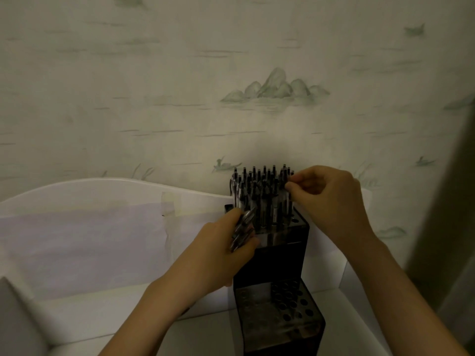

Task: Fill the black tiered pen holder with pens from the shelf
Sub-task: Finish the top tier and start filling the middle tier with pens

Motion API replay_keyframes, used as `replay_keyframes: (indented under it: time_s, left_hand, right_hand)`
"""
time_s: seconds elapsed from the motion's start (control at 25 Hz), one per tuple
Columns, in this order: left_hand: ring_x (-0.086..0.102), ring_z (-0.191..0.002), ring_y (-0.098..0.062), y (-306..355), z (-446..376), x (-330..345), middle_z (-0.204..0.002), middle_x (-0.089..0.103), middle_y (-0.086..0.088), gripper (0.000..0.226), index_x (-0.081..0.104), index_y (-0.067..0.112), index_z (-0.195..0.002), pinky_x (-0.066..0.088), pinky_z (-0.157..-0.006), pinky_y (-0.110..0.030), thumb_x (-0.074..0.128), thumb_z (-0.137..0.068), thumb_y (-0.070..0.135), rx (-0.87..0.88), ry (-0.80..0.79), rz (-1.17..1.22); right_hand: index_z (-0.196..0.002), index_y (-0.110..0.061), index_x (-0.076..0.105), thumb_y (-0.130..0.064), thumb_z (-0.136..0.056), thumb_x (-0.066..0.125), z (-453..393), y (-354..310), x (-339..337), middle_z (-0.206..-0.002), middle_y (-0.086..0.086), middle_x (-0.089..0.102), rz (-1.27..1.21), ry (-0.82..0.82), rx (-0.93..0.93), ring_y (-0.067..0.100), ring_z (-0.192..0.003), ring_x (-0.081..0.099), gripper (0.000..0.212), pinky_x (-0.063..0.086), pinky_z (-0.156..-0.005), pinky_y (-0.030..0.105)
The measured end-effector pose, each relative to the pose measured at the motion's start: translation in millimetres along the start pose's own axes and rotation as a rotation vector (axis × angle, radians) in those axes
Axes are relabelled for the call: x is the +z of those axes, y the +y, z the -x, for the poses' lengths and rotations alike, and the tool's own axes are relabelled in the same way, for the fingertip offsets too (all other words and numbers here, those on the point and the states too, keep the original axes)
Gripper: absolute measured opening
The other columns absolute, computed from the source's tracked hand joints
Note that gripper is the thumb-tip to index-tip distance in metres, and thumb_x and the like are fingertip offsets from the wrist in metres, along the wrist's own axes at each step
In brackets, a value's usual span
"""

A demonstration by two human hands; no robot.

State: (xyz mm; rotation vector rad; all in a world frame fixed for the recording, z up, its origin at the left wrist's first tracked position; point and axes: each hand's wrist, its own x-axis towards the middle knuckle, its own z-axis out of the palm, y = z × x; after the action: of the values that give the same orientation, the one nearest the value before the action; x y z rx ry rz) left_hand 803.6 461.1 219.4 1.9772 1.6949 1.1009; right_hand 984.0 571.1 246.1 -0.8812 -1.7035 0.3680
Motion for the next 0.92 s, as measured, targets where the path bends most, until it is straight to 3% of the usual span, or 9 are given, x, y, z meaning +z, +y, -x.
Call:
replay_keyframes:
  time_s: [0.12,0.28,0.52,0.76,0.92]
  left_hand:
    - [0.052,-0.041,-0.002,1.0,-0.2,1.5,-0.07,0.059,-0.002,0.016,0.049,0.017,-0.085,0.05,-0.049,-0.032,0.059,-0.093,0.026,0.011,0.009,-0.031]
    - [0.051,-0.039,-0.003,3.3,0.6,2.6,-0.07,0.059,-0.007,0.015,0.05,0.014,-0.087,0.046,-0.041,-0.025,0.06,-0.093,0.022,0.012,0.003,0.033]
    - [0.051,-0.04,-0.005,3.9,2.0,3.7,-0.071,0.06,-0.007,0.015,0.05,0.016,-0.087,0.049,-0.044,-0.03,0.06,-0.093,0.026,0.023,0.006,0.017]
    - [0.054,-0.044,-0.003,0.5,-0.1,8.0,-0.07,0.061,-0.001,0.011,0.051,0.019,-0.094,0.049,-0.047,-0.033,0.059,-0.094,0.027,0.032,-0.003,0.013]
    - [0.054,-0.043,-0.004,-1.6,-0.9,9.8,-0.072,0.061,0.0,0.013,0.048,0.02,-0.096,0.047,-0.044,-0.027,0.059,-0.094,0.027,0.024,-0.002,0.02]
  right_hand:
    - [-0.084,-0.021,0.075,-0.018,-0.08,0.078,4.6,5.8,0.3,-0.069,-0.013,0.07,0.002,-0.029,0.062,-0.003,-0.063,0.067,0.006,0.056,-0.064,0.015]
    - [-0.086,-0.018,0.076,-0.017,-0.08,0.078,7.9,8.2,-2.4,-0.072,-0.013,0.07,0.004,-0.022,0.081,-0.004,-0.066,0.066,0.007,0.053,-0.063,0.009]
    - [-0.091,-0.02,0.072,-0.016,-0.082,0.076,34.1,-8.3,-5.6,-0.073,-0.013,0.068,-0.013,0.052,-0.026,-0.001,-0.071,0.065,0.01,0.049,-0.064,0.005]
    - [-0.085,-0.027,0.076,-0.028,-0.079,0.076,66.9,-20.8,9.8,-0.078,-0.012,0.075,-0.325,-0.282,0.111,0.007,-0.076,0.072,0.006,0.058,-0.07,0.022]
    - [-0.087,-0.026,0.077,-0.038,-0.069,0.075,67.6,-23.9,15.0,-0.081,-0.007,0.076,-0.509,-0.282,0.209,0.01,-0.079,0.073,0.021,0.057,-0.07,0.019]
